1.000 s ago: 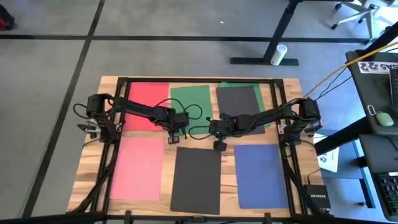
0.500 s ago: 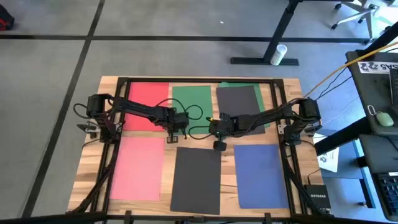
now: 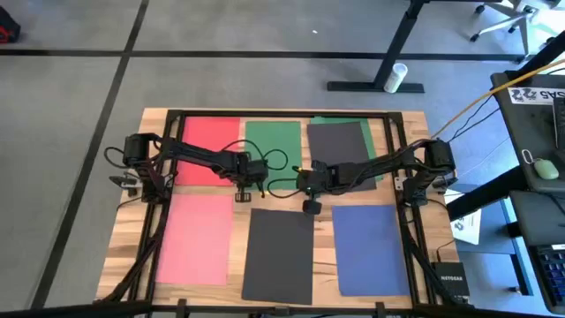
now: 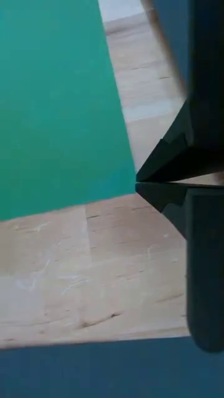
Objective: Organize paper
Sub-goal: Put the green paper on the top center of the table, then stack the black paper on top of the black paper
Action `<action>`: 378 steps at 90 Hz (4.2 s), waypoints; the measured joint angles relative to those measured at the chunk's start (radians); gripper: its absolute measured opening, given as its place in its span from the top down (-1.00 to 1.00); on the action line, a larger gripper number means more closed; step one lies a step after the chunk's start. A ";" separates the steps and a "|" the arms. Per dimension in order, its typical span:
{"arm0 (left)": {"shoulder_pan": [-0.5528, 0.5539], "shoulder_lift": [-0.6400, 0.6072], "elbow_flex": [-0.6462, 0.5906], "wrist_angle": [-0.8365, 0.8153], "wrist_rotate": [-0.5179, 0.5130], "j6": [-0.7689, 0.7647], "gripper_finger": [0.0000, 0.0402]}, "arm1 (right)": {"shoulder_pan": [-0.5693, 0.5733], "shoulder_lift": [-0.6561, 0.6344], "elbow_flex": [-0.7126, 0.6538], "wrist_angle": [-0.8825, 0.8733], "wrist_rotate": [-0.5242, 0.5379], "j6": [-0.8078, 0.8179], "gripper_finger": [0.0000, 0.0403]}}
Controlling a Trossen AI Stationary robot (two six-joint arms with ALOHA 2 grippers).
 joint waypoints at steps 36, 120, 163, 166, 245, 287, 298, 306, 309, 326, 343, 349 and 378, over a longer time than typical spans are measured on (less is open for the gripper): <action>-0.001 0.000 -0.001 -0.001 -0.057 -0.009 1.00 | 0.000 0.000 0.000 0.000 0.000 0.000 1.00; -0.100 0.001 0.133 0.114 -0.084 0.005 0.96 | 0.020 -0.043 -0.011 -0.061 0.106 -0.005 1.00; -0.094 0.000 0.120 0.370 0.149 -0.072 0.96 | 0.048 -0.364 -0.252 -0.021 0.060 0.107 1.00; -0.094 0.000 0.112 0.400 0.152 -0.079 0.96 | 0.056 -0.365 -0.265 -0.014 0.058 0.114 1.00; -0.064 -0.002 -0.261 1.163 0.295 -0.275 0.96 | 0.242 -0.203 -0.314 -0.031 0.279 0.161 0.31; -0.054 -0.002 -0.269 1.187 0.293 -0.274 0.96 | 0.220 -0.149 -0.311 -0.016 0.359 0.160 0.30; -0.054 -0.002 -0.269 1.185 0.293 -0.273 0.96 | 0.198 -0.148 -0.312 -0.017 0.373 0.157 0.30; -0.054 -0.002 -0.269 1.185 0.293 -0.273 0.96 | 0.187 -0.148 -0.313 -0.018 0.377 0.152 0.30; -0.054 -0.002 -0.269 1.185 0.293 -0.272 0.96 | 0.183 -0.148 -0.313 -0.018 0.377 0.145 0.30; -0.054 -0.002 -0.269 1.185 0.293 -0.270 0.96 | 0.180 -0.146 -0.315 -0.025 0.402 0.130 0.38; -0.054 -0.002 -0.269 1.185 0.293 -0.269 0.96 | 0.179 -0.145 -0.317 -0.033 0.413 0.112 0.83; -0.054 -0.002 -0.269 1.184 0.293 -0.264 0.96 | 0.180 -0.145 -0.317 -0.030 0.417 0.098 0.95; -0.054 -0.002 -0.269 1.184 0.294 -0.253 0.96 | 0.182 -0.145 -0.315 -0.024 0.413 0.087 1.00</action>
